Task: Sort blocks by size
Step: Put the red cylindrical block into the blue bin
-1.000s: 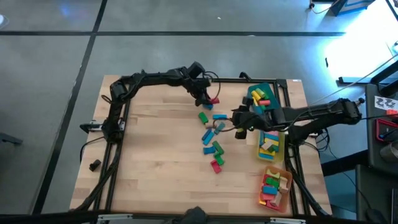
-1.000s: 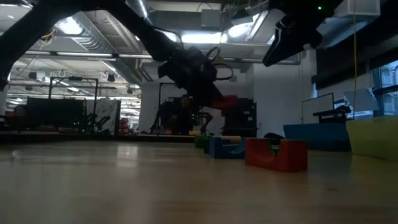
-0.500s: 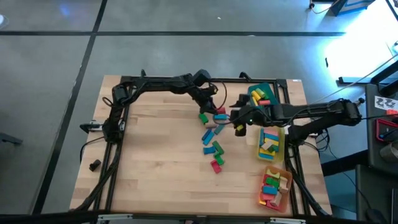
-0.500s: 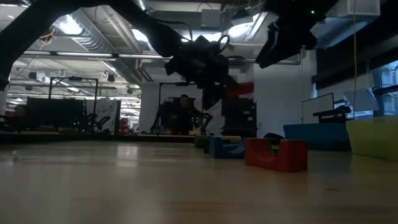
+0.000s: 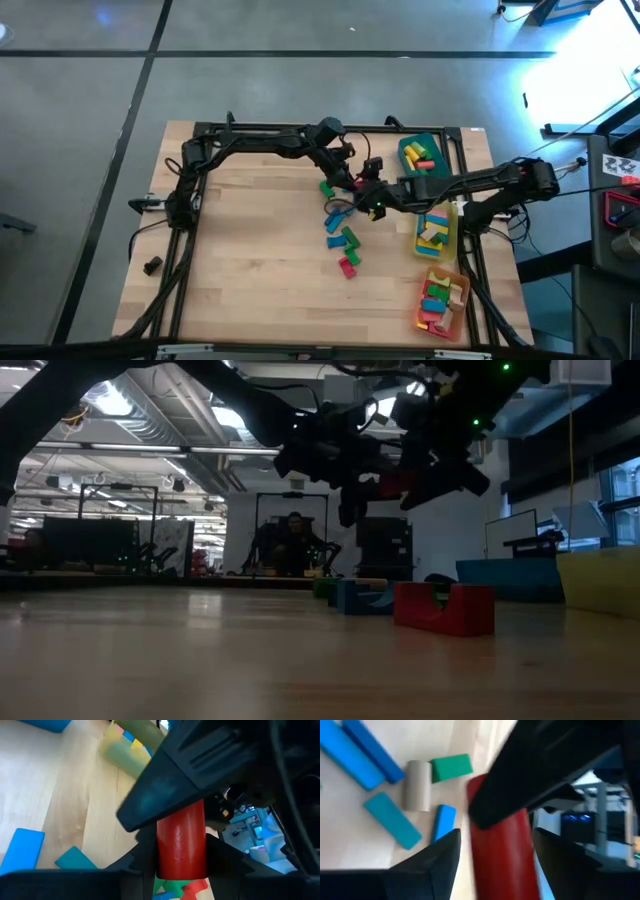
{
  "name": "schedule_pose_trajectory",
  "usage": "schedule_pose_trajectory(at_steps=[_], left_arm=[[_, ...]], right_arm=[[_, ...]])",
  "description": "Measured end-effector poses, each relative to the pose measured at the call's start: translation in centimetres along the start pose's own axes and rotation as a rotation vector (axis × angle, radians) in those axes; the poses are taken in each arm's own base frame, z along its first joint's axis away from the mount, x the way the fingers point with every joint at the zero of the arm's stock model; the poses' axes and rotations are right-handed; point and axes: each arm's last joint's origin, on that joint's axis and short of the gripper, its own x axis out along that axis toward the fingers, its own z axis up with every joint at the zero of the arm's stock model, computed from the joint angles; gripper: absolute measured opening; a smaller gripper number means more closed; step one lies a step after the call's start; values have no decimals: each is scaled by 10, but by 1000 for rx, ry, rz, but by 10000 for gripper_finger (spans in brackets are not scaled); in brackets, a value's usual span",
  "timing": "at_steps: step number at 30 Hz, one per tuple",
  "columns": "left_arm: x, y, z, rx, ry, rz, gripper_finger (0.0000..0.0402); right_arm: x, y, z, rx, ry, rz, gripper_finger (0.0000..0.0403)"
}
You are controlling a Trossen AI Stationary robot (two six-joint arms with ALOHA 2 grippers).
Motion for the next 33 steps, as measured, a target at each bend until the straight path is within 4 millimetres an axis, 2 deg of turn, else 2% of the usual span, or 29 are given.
schedule_pose_trajectory(at_steps=[11, 19, 25, 28, 33], left_arm=[[-3, 3, 1, -39, -9, 17, 125], [-7, 7, 2, -34, -22, 50, 125], [-5, 5, 1, 45, -17, 53, 128], [-1, 2, 0, 68, -13, 53, 146], [1, 0, 0, 131, -9, 51, 199]], right_arm=[[4, 0, 3, 12, -1, -34, 193], [3, 1, 4, 18, -28, -8, 136], [3, 1, 4, 15, -26, -7, 136], [3, 1, 4, 19, -28, -1, 136], [3, 1, 3, 12, -14, 1, 136]])
